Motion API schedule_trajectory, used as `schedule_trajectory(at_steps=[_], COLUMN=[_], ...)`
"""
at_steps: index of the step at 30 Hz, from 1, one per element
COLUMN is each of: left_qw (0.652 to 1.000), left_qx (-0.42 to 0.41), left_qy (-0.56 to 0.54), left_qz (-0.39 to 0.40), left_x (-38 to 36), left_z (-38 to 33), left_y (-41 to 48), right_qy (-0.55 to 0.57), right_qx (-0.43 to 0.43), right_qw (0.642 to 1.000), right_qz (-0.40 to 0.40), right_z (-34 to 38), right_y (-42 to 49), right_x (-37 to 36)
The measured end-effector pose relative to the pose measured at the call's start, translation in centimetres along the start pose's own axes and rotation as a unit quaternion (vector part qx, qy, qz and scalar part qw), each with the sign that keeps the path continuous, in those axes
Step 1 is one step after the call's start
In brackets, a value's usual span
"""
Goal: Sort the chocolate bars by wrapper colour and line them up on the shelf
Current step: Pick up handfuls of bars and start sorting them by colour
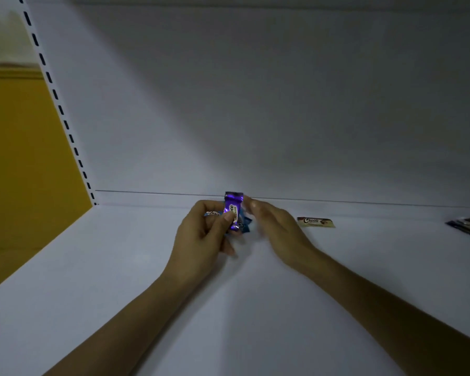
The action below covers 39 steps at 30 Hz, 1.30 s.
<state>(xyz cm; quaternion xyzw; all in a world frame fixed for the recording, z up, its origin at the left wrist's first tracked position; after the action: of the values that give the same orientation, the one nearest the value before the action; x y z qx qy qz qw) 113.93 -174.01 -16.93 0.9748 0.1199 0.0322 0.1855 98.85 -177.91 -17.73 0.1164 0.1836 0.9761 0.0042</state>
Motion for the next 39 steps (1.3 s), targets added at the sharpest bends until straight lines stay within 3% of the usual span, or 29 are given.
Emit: schedule_trajectory(at_steps=[2, 5, 8, 11, 14, 17, 19, 24, 28, 32, 35, 39], left_qw=[0.998, 0.986, 0.975, 0.927, 0.877, 0.815, 0.784, 0.764, 0.714, 0.703, 0.738, 0.783], left_qx=[-0.025, -0.071, -0.11, -0.209, -0.286, -0.341, -0.362, -0.351, -0.443, -0.475, -0.435, -0.383], left_qy=[0.033, 0.094, 0.155, 0.269, 0.306, 0.343, 0.382, 0.419, 0.435, 0.416, 0.358, 0.281], left_qz=[0.05, 0.115, 0.119, 0.16, 0.234, 0.318, 0.331, 0.342, 0.323, 0.329, 0.371, 0.4], left_x=[-0.5, -1.1, -1.2, -1.1, -2.3, -4.3, -5.0, -5.1, -5.9, -9.1, -13.7, -21.9], left_z=[-0.2, -0.4, -0.5, -0.4, -0.6, -0.5, -0.6, -0.8, -2.6, -3.6, -4.0, -4.6], left_y=[-0.6, -1.4, -1.8, -2.4, -3.7, -4.8, -4.7, -4.5, -5.5, -6.6, -7.8, -10.7], right_qy=[0.061, 0.032, -0.001, -0.034, -0.154, -0.237, -0.27, -0.37, -0.384, -0.413, -0.471, -0.518], right_qx=[-0.051, -0.065, -0.081, -0.08, -0.078, -0.119, -0.137, -0.117, -0.091, -0.04, 0.027, 0.052], right_qw=[0.997, 0.997, 0.996, 0.996, 0.979, 0.956, 0.945, 0.919, 0.913, 0.899, 0.866, 0.819], right_qz=[0.009, 0.035, 0.04, -0.023, -0.105, -0.13, -0.122, -0.07, -0.104, -0.139, -0.167, -0.242], right_z=[0.7, 1.8, 2.8, 3.0, 1.9, 0.5, -0.4, -2.5, -2.7, -1.8, 0.0, 1.4], right_y=[-0.2, -0.7, -1.2, -1.9, -3.3, -4.7, -5.1, -5.1, -5.5, -6.4, -7.3, -10.4], right_x=[0.7, 1.1, 2.5, 6.6, 12.8, 18.8, 21.7, 23.1, 23.3, 22.9, 23.9, 29.2])
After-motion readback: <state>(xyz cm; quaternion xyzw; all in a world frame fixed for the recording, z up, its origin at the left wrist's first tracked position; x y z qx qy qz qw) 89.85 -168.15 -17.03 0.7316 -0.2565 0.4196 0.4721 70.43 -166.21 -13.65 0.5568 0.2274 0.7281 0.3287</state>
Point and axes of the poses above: each hand's wrist, its own y-axis towards the middle knuckle, its own x-axis out of the back of the hand, z = x × y, the point moved 3 cm from there along y, towards the middle knuckle, and after that the axes turned 11 degrees about -z, right-handed, at the moved point
